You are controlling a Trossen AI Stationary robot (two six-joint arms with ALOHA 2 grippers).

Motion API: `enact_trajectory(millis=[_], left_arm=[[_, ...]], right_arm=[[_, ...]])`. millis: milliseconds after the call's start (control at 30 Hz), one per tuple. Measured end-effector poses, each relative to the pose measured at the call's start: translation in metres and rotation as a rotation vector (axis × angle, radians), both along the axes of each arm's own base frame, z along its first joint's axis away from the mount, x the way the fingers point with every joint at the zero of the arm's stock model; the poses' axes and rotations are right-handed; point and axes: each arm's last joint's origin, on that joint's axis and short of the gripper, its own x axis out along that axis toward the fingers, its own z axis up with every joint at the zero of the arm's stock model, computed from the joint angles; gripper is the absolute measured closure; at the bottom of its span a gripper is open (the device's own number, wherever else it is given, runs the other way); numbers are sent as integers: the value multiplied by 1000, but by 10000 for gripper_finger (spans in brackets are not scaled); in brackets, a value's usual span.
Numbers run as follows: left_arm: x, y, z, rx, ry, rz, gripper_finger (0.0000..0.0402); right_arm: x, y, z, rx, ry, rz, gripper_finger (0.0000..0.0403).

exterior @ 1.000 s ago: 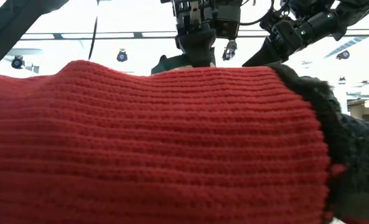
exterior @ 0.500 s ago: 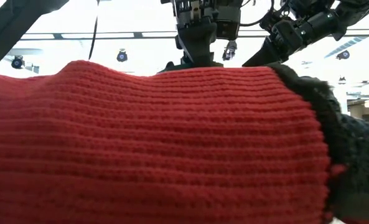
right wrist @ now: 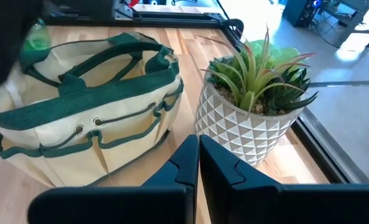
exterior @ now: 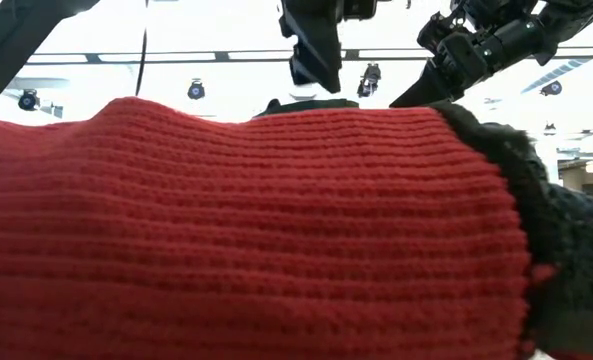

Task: Pick & Place Garden tools in Gardening bag
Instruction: Prepare the gardening bag

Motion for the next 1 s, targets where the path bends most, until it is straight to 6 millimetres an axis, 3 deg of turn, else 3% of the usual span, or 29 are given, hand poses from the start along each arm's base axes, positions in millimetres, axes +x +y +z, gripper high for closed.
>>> enact_trajectory(millis=[167, 333, 500, 667, 800, 1000], left_arm=[[-7, 1, 27, 47, -46, 11, 225], [-23, 5, 43, 203, -81, 44, 233], [-43, 9, 61, 328, -139, 119, 259], [-62, 9, 76, 359, -306, 142, 294], [-79, 10, 71, 370, -435, 145, 322], [-114, 11, 46, 398, -605, 205, 368]], right_arm=[[0, 0, -1, 2, 10, 1, 394], [-1, 1, -3, 6, 30, 2, 394], [-2, 1, -4, 13, 46, 5, 394], [-1, 3, -4, 41, 37, 13, 394], [1, 9, -3, 29, 34, 46, 394], [6, 22, 1, -40, -8, 138, 394]])
